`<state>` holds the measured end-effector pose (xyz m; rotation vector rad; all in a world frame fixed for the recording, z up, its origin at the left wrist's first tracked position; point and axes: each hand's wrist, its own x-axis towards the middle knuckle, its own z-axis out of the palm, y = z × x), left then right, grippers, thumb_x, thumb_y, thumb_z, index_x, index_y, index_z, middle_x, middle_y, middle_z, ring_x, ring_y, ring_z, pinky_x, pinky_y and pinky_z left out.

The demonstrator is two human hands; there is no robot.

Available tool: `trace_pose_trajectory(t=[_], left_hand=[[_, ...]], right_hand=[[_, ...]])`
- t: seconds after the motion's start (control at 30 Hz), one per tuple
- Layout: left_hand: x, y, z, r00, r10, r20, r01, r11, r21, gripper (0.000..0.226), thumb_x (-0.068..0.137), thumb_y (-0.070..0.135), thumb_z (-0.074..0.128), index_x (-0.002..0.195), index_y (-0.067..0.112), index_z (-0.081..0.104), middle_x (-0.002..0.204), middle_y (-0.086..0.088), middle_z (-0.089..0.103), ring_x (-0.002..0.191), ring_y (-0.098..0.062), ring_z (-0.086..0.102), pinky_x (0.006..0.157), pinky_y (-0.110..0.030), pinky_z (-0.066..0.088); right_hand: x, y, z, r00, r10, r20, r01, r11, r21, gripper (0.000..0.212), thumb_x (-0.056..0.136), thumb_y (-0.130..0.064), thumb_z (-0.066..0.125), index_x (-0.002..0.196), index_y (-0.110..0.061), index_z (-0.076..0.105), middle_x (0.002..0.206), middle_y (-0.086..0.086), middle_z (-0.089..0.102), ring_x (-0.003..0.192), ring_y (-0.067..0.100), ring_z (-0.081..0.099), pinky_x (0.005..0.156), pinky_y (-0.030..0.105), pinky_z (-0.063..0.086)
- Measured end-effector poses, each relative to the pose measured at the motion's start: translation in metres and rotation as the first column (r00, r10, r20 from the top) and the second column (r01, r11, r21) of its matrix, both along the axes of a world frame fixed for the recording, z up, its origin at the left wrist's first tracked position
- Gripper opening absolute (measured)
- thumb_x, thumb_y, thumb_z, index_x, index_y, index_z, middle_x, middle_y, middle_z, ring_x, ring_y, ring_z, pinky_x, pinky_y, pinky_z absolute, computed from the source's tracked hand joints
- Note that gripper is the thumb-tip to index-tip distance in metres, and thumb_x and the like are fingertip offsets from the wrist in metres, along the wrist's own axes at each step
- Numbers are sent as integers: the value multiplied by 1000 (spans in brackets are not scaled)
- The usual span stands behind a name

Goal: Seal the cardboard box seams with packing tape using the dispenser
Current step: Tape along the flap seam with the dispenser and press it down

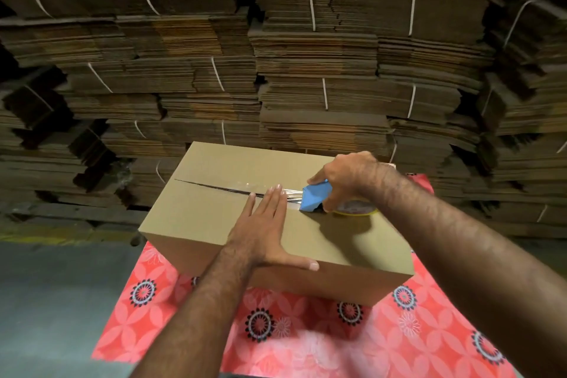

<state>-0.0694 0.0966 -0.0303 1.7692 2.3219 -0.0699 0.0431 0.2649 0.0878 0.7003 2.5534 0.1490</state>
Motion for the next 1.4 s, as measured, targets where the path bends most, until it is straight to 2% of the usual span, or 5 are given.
trace_pose_trajectory(t=[0.67, 0.93, 1.07, 1.2, 1.4], left_hand=[[-27, -19, 5, 997, 21, -81, -24, 999, -32, 147, 50, 110, 15, 154, 14, -25, 159, 1, -37, 147, -13, -30, 121, -54, -12], [-99, -50, 18, 993, 18, -119, -37, 986, -161, 146, 52, 108, 23, 151, 15, -31, 155, 1, -43, 144, -13, -36, 122, -48, -16], [-108, -50, 28, 997, 75, 14, -72, 986, -150, 145, 49, 109, 25, 154, 22, -26, 157, 5, -39, 147, -11, -31, 121, -51, -16], [-89, -31, 17, 952, 261, 162, -281, 953, 114, 124, 68, 99, 15, 158, 17, -9, 163, 4, -22, 152, -12, -17, 123, -49, -10], [-40, 12, -5, 941, 332, 63, -337, 937, 92, 81, 100, 63, 11, 159, 11, -5, 167, -6, -16, 153, -18, -14, 124, -48, -7]], right_hand=[[99, 44, 11, 990, -42, -136, 39, 999, -25, 77, 75, -71, 62, 142, -70, 24, 113, -12, 64, 106, 18, 60, 70, 33, 42], [43, 9, 6, 963, -68, -262, 41, 993, -107, 80, 68, -74, 66, 140, -66, 32, 125, -12, 62, 116, 21, 58, 78, 35, 41], [21, -7, 5, 968, -9, -250, 3, 1000, -24, 75, 71, -68, 66, 141, -59, 40, 126, -9, 63, 114, 22, 60, 76, 34, 40], [12, -13, 6, 979, -24, -201, 26, 1000, 9, 74, 71, -68, 66, 141, -57, 43, 126, -9, 63, 112, 21, 61, 74, 34, 41], [-7, -24, 5, 997, -5, -77, 8, 999, 35, 58, 72, -59, 63, 129, -47, 59, 119, -9, 65, 106, 21, 64, 77, 35, 46]])
